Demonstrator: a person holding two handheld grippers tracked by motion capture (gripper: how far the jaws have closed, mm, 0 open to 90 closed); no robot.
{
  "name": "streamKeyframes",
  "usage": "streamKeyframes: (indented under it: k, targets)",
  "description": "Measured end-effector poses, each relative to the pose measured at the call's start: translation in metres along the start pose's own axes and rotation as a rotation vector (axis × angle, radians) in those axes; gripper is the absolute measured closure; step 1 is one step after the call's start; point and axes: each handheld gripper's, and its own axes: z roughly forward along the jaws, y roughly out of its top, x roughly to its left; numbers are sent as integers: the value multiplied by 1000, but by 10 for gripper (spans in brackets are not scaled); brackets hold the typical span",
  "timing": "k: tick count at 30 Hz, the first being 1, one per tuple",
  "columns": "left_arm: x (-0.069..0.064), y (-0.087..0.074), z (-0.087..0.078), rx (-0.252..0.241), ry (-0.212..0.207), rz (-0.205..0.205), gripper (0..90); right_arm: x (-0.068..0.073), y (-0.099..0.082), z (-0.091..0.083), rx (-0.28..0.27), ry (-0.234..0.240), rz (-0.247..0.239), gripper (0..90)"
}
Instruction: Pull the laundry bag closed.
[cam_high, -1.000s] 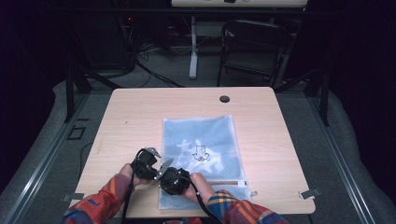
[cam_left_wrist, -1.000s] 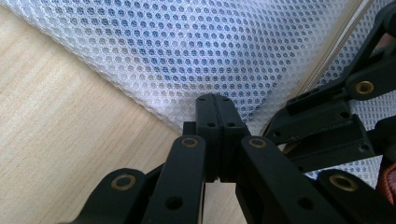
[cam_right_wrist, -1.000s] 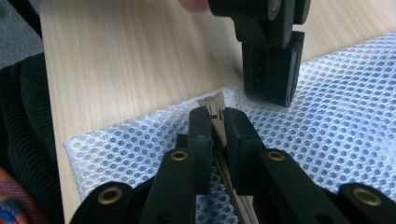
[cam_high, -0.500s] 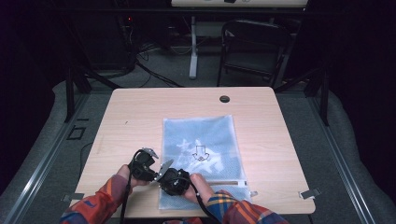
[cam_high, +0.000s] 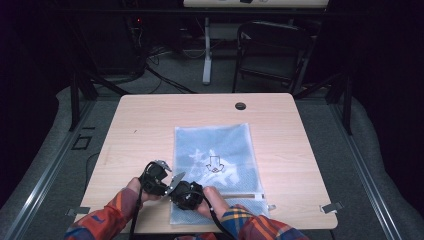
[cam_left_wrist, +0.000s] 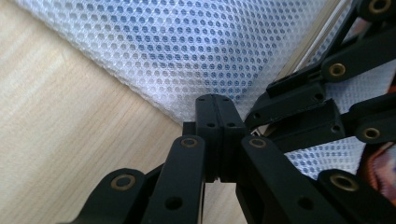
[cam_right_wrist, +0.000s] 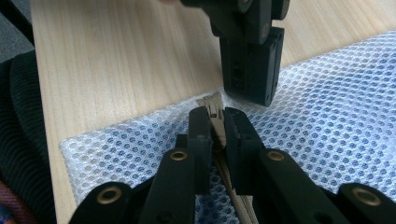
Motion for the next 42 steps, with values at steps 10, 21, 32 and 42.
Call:
streamKeyframes:
  k: [10, 21, 32, 42]
  targets:
    - [1, -1, 0, 0, -5, 1, 900, -1, 0, -3, 11, -2, -11, 823]
    - [2, -1, 0, 0, -8, 3, 900, -3, -2, -7, 20, -3, -18, 822]
    - [2, -1, -1, 2, -10, 4, 900, -3, -2, -8, 25, -4, -26, 823]
    - [3, -1, 0, -1, -15, 3, 900, -3, -3, -9, 35, -9, -28, 823]
